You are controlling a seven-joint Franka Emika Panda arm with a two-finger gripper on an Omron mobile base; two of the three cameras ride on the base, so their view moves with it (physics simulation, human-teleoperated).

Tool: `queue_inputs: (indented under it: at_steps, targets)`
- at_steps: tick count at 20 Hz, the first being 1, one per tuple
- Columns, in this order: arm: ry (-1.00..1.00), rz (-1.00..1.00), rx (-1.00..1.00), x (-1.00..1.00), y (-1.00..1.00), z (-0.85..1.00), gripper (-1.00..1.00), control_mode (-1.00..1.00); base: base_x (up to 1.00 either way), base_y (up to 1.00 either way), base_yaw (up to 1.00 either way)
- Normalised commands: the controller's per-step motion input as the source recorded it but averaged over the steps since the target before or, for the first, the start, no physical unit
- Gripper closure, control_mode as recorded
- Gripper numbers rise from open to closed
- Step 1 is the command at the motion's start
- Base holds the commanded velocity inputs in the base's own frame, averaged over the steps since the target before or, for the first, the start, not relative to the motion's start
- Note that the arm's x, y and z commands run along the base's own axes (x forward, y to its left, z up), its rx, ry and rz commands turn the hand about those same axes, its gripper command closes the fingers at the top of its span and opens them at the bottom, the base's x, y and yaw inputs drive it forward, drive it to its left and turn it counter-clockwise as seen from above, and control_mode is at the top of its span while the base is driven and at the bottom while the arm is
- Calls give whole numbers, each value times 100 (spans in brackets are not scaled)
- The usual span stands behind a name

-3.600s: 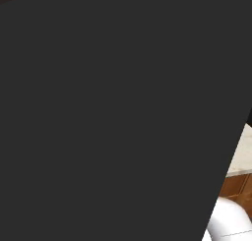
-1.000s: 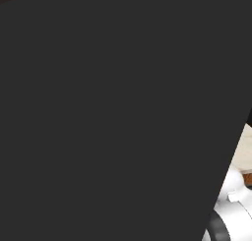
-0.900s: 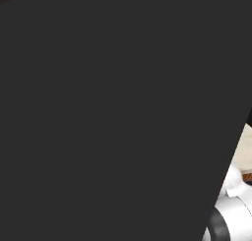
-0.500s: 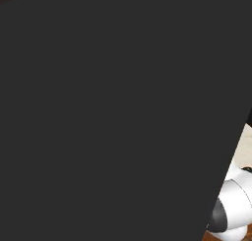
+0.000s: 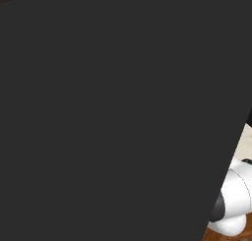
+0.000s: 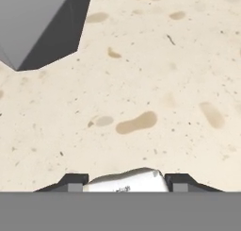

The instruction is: Sort all alcoholic drinks to one cabinet, and non-alcoholic drinks to the other.

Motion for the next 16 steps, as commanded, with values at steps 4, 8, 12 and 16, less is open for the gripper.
queue_inputs:
  at_steps: [4, 8, 12, 16]
  targets:
    - [0, 0, 0, 0, -14, 0, 100, -100, 0, 0, 0]
    - [0, 0, 0, 0, -12, 6, 100, -100, 0, 0, 0]
    - [-1, 0, 0, 0, -1, 19, 100, -100, 0, 0, 0]
    - [-3, 0, 0, 0, 0, 32, 100, -100, 0, 0, 0]
